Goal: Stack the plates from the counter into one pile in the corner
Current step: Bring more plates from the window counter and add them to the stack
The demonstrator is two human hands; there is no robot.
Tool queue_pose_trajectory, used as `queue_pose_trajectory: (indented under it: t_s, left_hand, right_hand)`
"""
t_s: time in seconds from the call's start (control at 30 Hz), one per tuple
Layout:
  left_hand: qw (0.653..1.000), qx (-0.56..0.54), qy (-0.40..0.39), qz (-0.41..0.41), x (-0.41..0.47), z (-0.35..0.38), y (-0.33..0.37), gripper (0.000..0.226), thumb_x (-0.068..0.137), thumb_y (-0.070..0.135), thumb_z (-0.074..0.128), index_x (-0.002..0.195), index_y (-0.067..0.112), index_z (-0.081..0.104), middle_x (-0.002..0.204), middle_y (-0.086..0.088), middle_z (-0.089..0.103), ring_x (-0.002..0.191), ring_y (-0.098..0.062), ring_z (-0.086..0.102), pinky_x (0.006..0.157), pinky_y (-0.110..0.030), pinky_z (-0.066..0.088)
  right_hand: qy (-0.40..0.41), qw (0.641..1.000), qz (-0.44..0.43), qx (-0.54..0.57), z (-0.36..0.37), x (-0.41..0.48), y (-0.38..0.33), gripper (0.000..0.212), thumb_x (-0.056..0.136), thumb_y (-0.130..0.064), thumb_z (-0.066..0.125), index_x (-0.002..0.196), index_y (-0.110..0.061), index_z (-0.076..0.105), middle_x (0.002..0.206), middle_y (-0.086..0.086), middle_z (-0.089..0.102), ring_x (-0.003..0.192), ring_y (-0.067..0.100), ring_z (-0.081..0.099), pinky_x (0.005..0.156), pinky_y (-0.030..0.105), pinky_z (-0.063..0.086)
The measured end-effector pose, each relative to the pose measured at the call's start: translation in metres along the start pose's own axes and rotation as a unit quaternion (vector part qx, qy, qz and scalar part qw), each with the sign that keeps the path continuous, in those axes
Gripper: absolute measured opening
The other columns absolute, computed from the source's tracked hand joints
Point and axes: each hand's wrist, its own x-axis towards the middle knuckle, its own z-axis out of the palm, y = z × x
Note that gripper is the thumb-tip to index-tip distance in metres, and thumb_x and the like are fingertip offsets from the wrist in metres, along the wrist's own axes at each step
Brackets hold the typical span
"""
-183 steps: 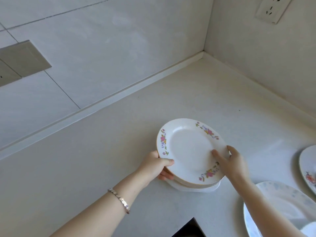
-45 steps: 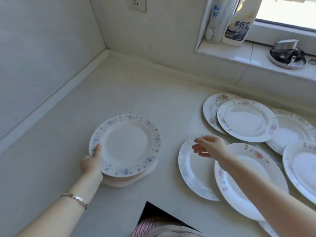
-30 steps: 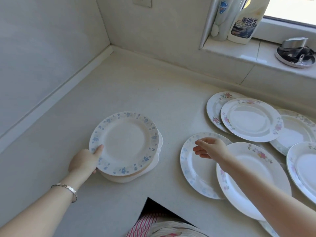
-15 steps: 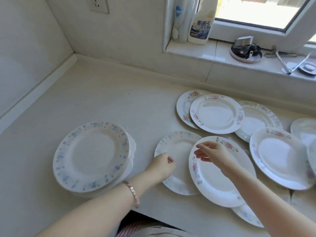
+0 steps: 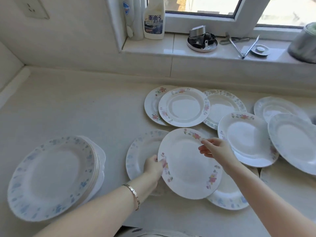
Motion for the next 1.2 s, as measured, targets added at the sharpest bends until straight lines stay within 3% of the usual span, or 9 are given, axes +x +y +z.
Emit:
queue_pose_trajectory:
  t_s: [0.17,0.23,0.37,0.5,0.63,0.73,0.93,1.1,1.2]
  left_hand:
    - [0.992,-0.079,0.064,0.079,-0.011,-0.066,0.026,0.022,0.09,0.004,0.054,0.07,0.013,0.057,0.071,-0.01,0.061,0.07,-0.023,0.056,0.068,-0.031,0.044]
    - [0.982,-0.108,0.107,0.114,-0.017,-0.104,0.034,0.022,0.091,0.006,0.053,0.071,0.013,0.058,0.065,-0.005,0.064,0.061,-0.022,0.058,0.062,-0.028,0.047]
    - [0.953,-0.195,0.182,0.141,-0.03,-0.167,0.034,0.02,0.093,0.004,0.049,0.076,0.011,0.057,0.047,0.011,0.067,0.042,0.0,0.062,0.045,-0.014,0.051]
    - [0.924,-0.262,0.251,0.117,-0.034,-0.21,0.015,0.02,0.094,0.004,0.049,0.077,0.012,0.057,0.066,0.004,0.066,0.06,-0.005,0.062,0.063,-0.019,0.049]
    - [0.904,-0.305,0.285,0.097,-0.036,-0.238,-0.013,0.024,0.093,0.001,0.048,0.076,0.016,0.057,0.062,0.006,0.068,0.058,-0.004,0.062,0.068,-0.024,0.048]
    - [0.898,-0.325,0.284,0.086,-0.038,-0.252,-0.028,0.025,0.094,-0.001,0.046,0.077,0.016,0.057,0.058,0.007,0.07,0.053,-0.002,0.065,0.056,-0.021,0.056]
    - [0.878,-0.362,0.302,0.078,-0.037,-0.262,-0.04,0.026,0.094,-0.002,0.045,0.076,0.014,0.055,0.043,0.014,0.065,0.039,0.003,0.061,0.043,-0.013,0.052]
    - [0.868,-0.381,0.308,0.082,-0.037,-0.268,-0.038,0.021,0.094,-0.001,0.046,0.082,0.012,0.059,0.046,0.012,0.067,0.044,0.001,0.064,0.05,-0.018,0.055]
    - [0.864,-0.379,0.319,0.086,-0.042,-0.278,-0.04,0.023,0.094,0.001,0.047,0.113,0.005,0.058,0.07,0.002,0.068,0.056,-0.006,0.064,0.068,-0.029,0.053]
  right_hand:
    - [0.1,0.991,-0.082,0.028,0.001,0.008,-0.007,0.016,0.093,-0.014,0.047,0.107,-0.009,0.055,0.075,0.003,0.064,0.065,0.016,0.061,0.064,0.023,0.053]
    - [0.116,0.988,-0.098,-0.026,0.014,0.014,-0.005,0.021,0.093,-0.018,0.047,0.11,-0.009,0.055,0.081,0.001,0.064,0.072,0.019,0.062,0.074,0.033,0.053]
    - [0.021,0.96,-0.059,-0.272,0.061,0.032,0.008,0.048,0.089,-0.032,0.054,0.129,-0.006,0.048,0.121,0.012,0.058,0.107,0.025,0.057,0.088,0.033,0.043]
    - [-0.032,0.916,-0.016,-0.399,0.094,0.046,0.016,0.057,0.083,-0.039,0.062,0.122,-0.001,0.046,0.124,0.017,0.053,0.111,0.033,0.054,0.083,0.033,0.043]
    - [-0.03,0.928,0.02,-0.371,0.097,0.053,0.01,0.041,0.075,-0.036,0.073,0.094,-0.004,0.053,0.107,0.017,0.064,0.087,0.029,0.057,0.07,0.03,0.04]
    - [-0.043,0.933,0.01,-0.356,0.092,0.05,0.0,0.042,0.072,-0.036,0.076,0.088,-0.007,0.05,0.094,0.011,0.059,0.082,0.024,0.052,0.068,0.029,0.039]
    - [-0.051,0.933,-0.136,-0.331,0.093,0.02,-0.037,0.032,0.079,-0.023,0.071,0.073,-0.014,0.041,0.073,0.0,0.05,0.07,0.02,0.047,0.05,0.025,0.03]
    - [0.013,0.944,-0.245,-0.221,0.101,-0.01,-0.071,0.03,0.08,-0.021,0.069,0.069,-0.016,0.041,0.072,0.004,0.054,0.068,0.025,0.049,0.061,0.034,0.038]
    - [0.067,0.941,-0.292,-0.158,0.112,-0.026,-0.086,0.024,0.082,-0.019,0.067,0.077,-0.004,0.049,0.071,0.002,0.049,0.069,0.021,0.044,0.061,0.03,0.032]
